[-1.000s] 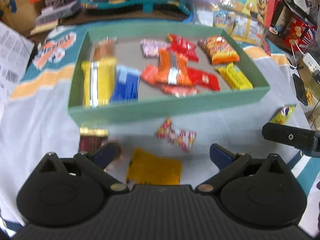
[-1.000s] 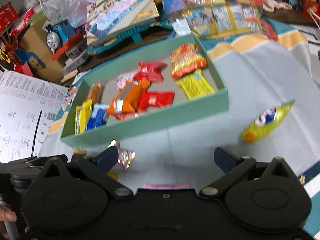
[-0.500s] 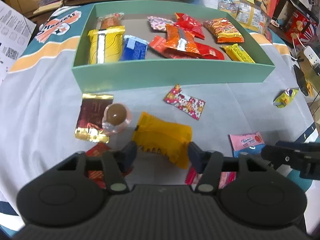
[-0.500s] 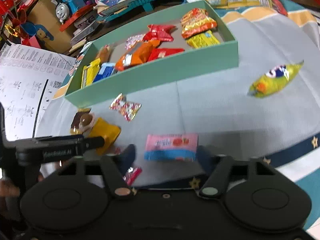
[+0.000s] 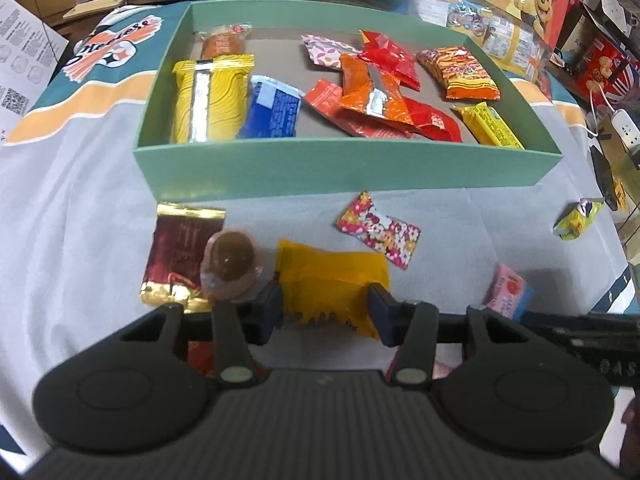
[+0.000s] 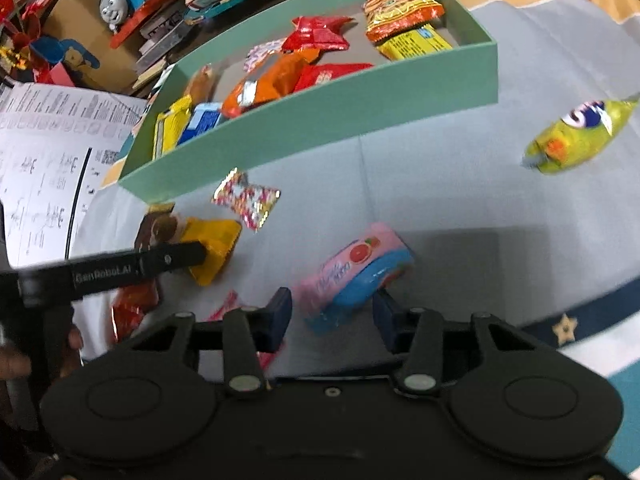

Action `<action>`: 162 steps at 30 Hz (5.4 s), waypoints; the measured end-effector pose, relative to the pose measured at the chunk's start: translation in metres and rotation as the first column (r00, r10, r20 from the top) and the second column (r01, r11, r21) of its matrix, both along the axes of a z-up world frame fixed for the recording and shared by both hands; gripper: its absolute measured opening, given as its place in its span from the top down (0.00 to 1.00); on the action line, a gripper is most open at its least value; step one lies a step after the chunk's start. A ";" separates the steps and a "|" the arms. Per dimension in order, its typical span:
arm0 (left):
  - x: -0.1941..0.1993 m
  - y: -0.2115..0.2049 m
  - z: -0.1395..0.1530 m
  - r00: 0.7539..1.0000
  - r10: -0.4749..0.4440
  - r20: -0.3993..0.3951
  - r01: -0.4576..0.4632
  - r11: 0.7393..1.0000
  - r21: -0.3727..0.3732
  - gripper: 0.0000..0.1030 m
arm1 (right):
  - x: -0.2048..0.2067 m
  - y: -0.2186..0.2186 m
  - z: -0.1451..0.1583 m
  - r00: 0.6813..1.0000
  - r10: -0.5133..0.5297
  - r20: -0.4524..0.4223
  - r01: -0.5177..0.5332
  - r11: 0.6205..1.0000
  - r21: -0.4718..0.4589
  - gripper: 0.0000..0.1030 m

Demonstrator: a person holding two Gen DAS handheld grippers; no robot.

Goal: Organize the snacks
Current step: 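Grasp the yellow-orange packet with the left gripper while the right grasps the pink-blue packet, then lower both packets into the green box and release them, then grasp the red foil packet with the left gripper while the right grasps the pink candy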

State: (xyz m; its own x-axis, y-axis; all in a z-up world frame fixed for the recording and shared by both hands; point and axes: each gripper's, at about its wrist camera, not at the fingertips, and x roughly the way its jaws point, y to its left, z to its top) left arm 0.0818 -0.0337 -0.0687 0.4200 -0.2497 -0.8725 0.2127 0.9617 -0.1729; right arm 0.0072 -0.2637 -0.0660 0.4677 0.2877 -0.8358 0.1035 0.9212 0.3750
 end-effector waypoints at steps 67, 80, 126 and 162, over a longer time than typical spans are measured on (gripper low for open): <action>0.099 -0.021 0.079 0.986 0.015 0.168 -0.005 0.998 -0.057 0.68 | 0.104 -0.045 0.080 0.972 -0.114 0.206 0.129 0.990 -0.061 0.69; 0.098 -0.023 0.059 0.982 0.045 0.184 -0.053 0.998 0.039 0.00 | 0.116 -0.042 0.073 0.963 -0.138 0.232 0.157 0.986 -0.063 0.00; -0.050 0.081 0.012 0.995 0.081 0.051 -0.086 0.989 0.123 0.00 | -0.036 0.053 0.040 0.977 0.104 0.186 -0.095 0.994 -0.056 0.00; -0.047 0.083 -0.002 0.999 0.019 0.033 -0.021 0.999 0.040 0.48 | -0.031 0.113 0.002 0.919 0.390 0.057 -0.356 0.885 -0.300 0.68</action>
State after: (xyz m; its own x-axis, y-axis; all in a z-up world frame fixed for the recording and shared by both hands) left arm 0.0351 0.0490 -0.0711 0.4532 -0.2055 -0.8674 0.1984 0.9719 -0.1267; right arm -0.0238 -0.1510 -0.0641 0.4674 0.2238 -0.8552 -0.2962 0.9512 0.0871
